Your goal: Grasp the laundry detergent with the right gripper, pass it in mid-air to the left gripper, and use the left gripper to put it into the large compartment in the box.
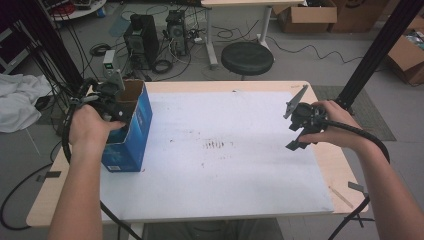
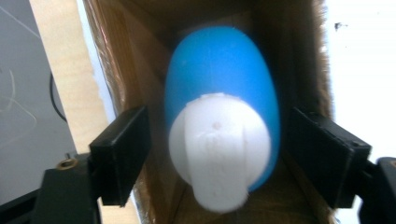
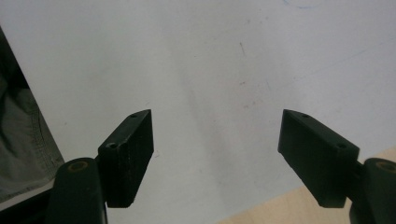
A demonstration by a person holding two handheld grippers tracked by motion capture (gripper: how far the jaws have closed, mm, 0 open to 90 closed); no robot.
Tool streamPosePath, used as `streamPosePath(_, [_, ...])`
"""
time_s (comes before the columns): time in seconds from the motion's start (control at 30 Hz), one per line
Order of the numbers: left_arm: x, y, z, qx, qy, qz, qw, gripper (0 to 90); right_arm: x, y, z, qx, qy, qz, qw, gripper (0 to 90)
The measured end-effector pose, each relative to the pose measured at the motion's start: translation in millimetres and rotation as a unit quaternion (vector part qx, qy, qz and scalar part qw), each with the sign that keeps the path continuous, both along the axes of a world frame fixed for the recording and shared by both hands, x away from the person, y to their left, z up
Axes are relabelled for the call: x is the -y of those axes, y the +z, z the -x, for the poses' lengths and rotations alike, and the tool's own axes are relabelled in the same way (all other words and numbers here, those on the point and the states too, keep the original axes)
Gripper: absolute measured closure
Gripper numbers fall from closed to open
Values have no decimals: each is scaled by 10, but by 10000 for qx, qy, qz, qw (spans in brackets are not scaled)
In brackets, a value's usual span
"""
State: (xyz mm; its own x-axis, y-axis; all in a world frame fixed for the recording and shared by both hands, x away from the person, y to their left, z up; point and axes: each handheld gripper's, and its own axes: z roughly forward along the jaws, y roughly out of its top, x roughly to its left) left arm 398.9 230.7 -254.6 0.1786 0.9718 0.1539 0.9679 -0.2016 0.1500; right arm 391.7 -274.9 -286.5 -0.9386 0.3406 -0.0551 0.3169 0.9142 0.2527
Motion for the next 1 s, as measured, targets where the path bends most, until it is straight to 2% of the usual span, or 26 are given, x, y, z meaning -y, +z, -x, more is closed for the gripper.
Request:
streamPosePath(0.1, [62, 116, 24, 88, -201, -9, 9998, 208, -9, 3, 4, -7, 21, 15, 10000, 259])
streamPosePath(0.13, [62, 116, 24, 88, -201, -9, 9998, 197, -9, 3, 4, -7, 21, 15, 10000, 259])
streamPosePath(0.17, [115, 211, 45, 189, -322, -41, 9993, 195, -15, 3, 15, -26, 10, 14, 10000, 258])
streamPosePath(0.23, [160, 298, 62, 245, -450, 0, 9987, 182, -21, 3, 18, -39, 13, 16, 10000, 255])
streamPosePath(0.33, [268, 434, 95, 308, -772, -12, 9965, 166, -29, 6, 15, -79, 27, -27, 10000, 252])
streamPosePath(0.37, [268, 434, 95, 308, -772, -12, 9965, 161, -29, 6, 15, -79, 27, -27, 10000, 252])
streamPosePath(0.4, [339, 506, 116, 350, -969, 56, 9947, 160, -41, 18, 2, -61, 40, -28, 10000, 245])
streamPosePath(0.47, [408, 552, 132, 395, -1099, 122, 9931, 160, -49, 28, -6, -46, 69, -69, 9999, 242])
streamPosePath(0.57, [536, 580, 145, 427, -1345, 311, 9895, 156, -68, 60, -16, -33, 104, -193, 9998, 242])
streamPosePath(0.6, [589, 585, 149, 442, -1461, 380, 9876, 156, -75, 66, -14, -32, 95, -209, 9997, 241])
streamPosePath(0.63, [611, 585, 151, 447, -1496, 392, 9870, 156, -87, 74, -13, -38, 93, -214, 9997, 240])
streamPosePath(0.7, [721, 573, 155, 479, -1679, 433, 9837, 155, -109, 81, -13, -21, 122, -188, 9997, 240])
streamPosePath(0.73, [721, 573, 155, 479, -1679, 433, 9837, 153, -109, 81, -13, -21, 122, -188, 9997, 240])
streamPosePath(0.77, [815, 537, 152, 436, -1835, 428, 9811, 153, -133, 83, -16, -25, 150, -180, 9997, 239])
streamPosePath(0.87, [940, 469, 141, 367, -2040, 463, 9772, 153, -172, 86, -16, -53, 153, -158, 9997, 237])
streamPosePath(0.97, [1037, 391, 112, 309, -2152, 515, 9747, 150, -205, 81, -24, -52, 181, -147, 9997, 237])
streamPosePath(1.0, [1037, 391, 112, 309, -2152, 515, 9747, 149, -205, 81, -24, -52, 181, -147, 9997, 237])
